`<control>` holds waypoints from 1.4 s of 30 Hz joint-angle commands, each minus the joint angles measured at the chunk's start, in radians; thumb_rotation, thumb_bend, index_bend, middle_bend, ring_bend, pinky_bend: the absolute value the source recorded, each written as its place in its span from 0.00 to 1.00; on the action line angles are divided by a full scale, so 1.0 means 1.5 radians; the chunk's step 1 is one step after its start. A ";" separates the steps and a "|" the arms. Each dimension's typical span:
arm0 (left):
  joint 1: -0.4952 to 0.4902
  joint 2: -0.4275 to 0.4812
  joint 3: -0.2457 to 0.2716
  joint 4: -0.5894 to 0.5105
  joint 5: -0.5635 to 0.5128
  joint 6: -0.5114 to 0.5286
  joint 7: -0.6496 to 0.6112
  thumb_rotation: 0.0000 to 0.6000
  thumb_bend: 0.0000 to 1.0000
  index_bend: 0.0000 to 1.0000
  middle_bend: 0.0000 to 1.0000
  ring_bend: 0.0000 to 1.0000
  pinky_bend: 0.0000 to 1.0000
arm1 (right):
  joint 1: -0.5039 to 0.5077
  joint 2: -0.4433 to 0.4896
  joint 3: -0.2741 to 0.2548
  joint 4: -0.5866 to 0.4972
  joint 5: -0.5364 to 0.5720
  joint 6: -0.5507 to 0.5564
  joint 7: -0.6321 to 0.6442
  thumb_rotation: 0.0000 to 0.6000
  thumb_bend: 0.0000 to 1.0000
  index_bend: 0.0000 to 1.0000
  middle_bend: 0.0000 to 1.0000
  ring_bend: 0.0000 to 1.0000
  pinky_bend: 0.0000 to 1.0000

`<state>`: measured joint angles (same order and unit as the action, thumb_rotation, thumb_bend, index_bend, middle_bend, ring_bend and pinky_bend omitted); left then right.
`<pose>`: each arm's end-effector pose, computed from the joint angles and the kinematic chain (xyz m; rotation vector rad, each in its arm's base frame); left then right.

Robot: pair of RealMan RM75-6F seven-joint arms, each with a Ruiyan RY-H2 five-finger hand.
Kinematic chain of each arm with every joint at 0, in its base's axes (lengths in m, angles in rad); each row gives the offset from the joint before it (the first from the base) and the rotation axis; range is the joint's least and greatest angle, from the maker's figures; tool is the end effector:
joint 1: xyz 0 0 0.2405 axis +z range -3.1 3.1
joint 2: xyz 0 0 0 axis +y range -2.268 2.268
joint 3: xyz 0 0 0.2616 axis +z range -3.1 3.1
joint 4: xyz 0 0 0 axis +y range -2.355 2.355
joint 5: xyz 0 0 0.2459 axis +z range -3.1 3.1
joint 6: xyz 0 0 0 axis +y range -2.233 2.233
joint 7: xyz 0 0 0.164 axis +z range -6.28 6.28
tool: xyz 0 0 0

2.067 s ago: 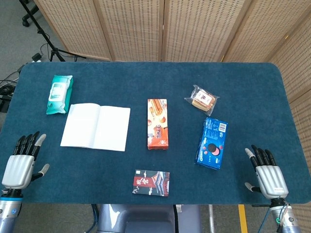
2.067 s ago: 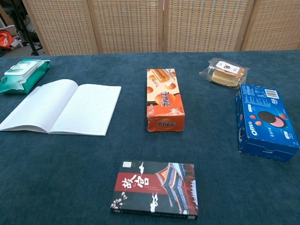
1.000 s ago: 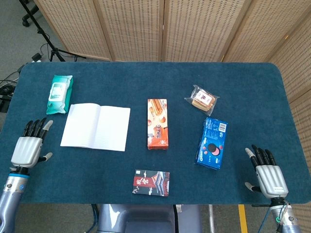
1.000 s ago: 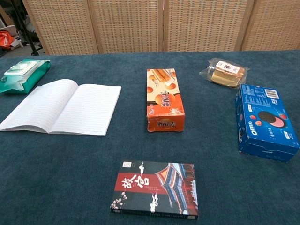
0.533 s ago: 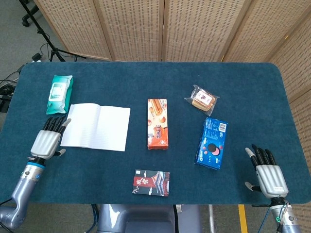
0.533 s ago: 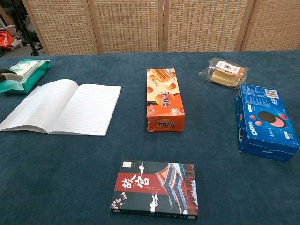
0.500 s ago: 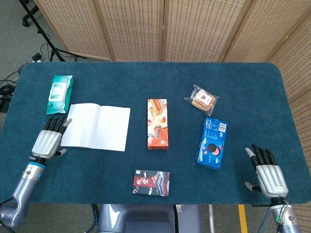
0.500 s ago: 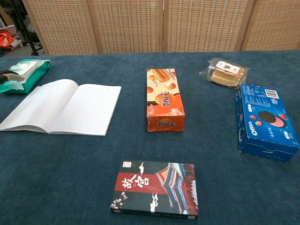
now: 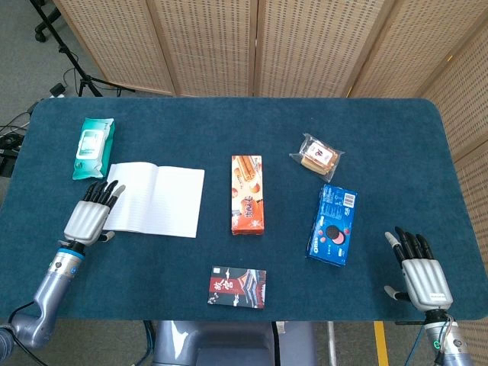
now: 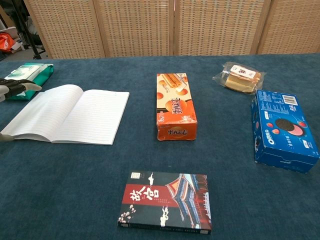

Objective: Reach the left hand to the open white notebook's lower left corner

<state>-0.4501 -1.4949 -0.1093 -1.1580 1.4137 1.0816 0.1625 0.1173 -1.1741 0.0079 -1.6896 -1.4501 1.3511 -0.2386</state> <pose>-0.3128 0.3437 0.0031 -1.7257 -0.7653 -0.7163 -0.3154 -0.1994 0.0772 1.5292 -0.9471 0.7243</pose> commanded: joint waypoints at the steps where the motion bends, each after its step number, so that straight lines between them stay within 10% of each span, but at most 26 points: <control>1: -0.004 -0.005 0.000 0.004 -0.002 -0.003 0.001 1.00 0.12 0.00 0.00 0.00 0.00 | 0.000 0.000 0.001 0.000 0.001 0.000 0.000 1.00 0.05 0.00 0.00 0.00 0.00; 42: -0.016 -0.063 0.018 0.086 -0.010 0.014 0.008 1.00 0.21 0.00 0.00 0.00 0.00 | 0.001 -0.003 -0.001 0.001 0.001 -0.002 -0.005 1.00 0.05 0.00 0.00 0.00 0.00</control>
<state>-0.4749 -1.5876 -0.0835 -1.0326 1.3948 1.0969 0.1788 0.1187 -1.1788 0.0065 -1.6876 -1.4484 1.3484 -0.2463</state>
